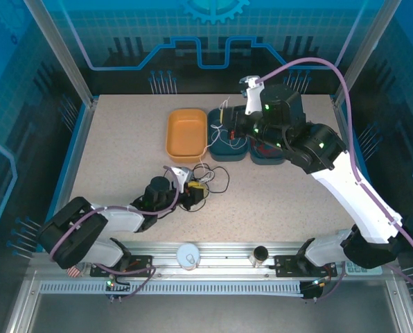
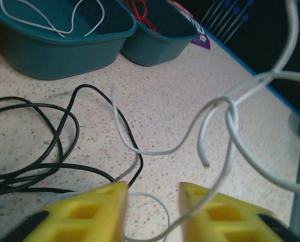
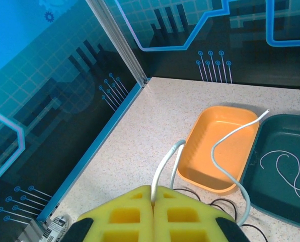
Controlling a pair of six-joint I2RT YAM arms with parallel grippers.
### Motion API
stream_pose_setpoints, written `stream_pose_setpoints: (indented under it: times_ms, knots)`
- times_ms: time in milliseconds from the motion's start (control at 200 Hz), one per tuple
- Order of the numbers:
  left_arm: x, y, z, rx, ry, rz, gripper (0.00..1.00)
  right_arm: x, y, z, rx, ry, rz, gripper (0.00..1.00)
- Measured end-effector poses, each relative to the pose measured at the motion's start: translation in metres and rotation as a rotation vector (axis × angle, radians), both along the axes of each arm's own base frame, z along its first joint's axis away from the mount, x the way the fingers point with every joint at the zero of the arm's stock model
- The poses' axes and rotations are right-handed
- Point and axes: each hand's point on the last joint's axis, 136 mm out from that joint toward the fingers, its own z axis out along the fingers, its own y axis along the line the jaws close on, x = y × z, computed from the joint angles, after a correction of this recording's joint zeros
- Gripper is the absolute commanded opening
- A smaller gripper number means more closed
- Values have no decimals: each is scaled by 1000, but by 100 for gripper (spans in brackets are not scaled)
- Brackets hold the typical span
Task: Untangle the cables
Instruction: Untie the cable.
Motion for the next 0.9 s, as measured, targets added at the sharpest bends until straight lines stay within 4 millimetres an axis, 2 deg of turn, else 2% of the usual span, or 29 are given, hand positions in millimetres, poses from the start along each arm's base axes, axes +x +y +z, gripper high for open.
stream_pose_setpoints:
  times_ms: [100, 185, 270, 515, 610, 740, 901]
  knots:
    - [3, 2, -4, -7, 26, 29, 0, 0, -6, 6, -3, -14, -21, 0]
    - [7, 6, -5, -13, 40, 69, 0, 1, -15, 10, -13, -28, -52, 0]
    - [12, 13, -7, -16, 61, 116, 0, 0, -33, 14, -29, -43, -104, 0]
    - [23, 53, -3, -28, 98, 284, 0, -21, -105, 44, -11, -140, -283, 0]
    - [26, 66, 2, -31, 102, 339, 0, -29, -128, 49, -7, -162, -343, 0]
    - [25, 78, 7, -25, 94, 386, 0, -33, -144, 46, -22, -165, -388, 0]
    - [25, 95, 5, -16, 116, 449, 0, -30, -150, 39, -61, -150, -420, 0]
